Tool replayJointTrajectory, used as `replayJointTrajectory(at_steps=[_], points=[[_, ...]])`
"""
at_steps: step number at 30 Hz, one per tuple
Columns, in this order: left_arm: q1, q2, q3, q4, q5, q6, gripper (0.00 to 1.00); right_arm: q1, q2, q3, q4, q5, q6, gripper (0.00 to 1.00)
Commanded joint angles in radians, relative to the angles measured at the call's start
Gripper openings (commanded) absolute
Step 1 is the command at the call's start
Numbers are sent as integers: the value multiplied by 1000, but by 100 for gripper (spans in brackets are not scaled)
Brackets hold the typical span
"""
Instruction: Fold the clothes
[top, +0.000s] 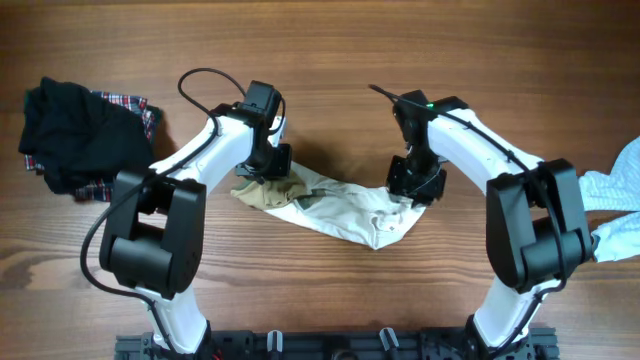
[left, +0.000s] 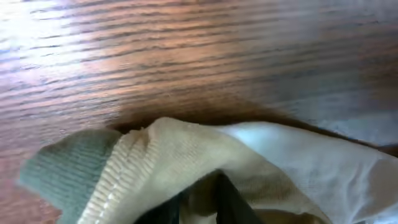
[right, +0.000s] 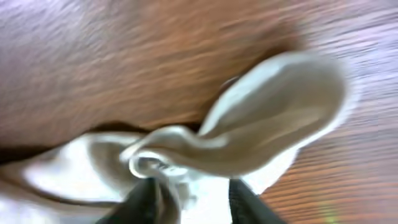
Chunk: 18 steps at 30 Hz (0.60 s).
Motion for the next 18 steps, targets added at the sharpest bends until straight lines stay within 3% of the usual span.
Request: replayJointTrajectory(at_steps=[1, 5, 10, 12, 13, 16, 18], points=[[61, 29, -8, -15, -75, -131, 19, 2, -24, -6, 13, 127, -13, 29], [105, 29, -8, -43, -75, -223, 19, 1, -24, -6, 75, 146, -4, 23], [107, 29, -8, -56, -44, -347, 24, -36, -24, -6, 217, 322, -22, 23], [107, 29, -8, -56, -13, -349, 30, -85, -24, 3, 251, 304, -80, 23], [106, 29, -8, -56, -7, -345, 32, -104, -24, 26, 237, 206, -158, 20], [106, 29, -8, -56, -5, -336, 32, -114, -68, 81, 179, -2, -196, 29], [106, 3, -5, -57, 31, -266, 32, -114, -135, 81, 179, -16, -197, 50]])
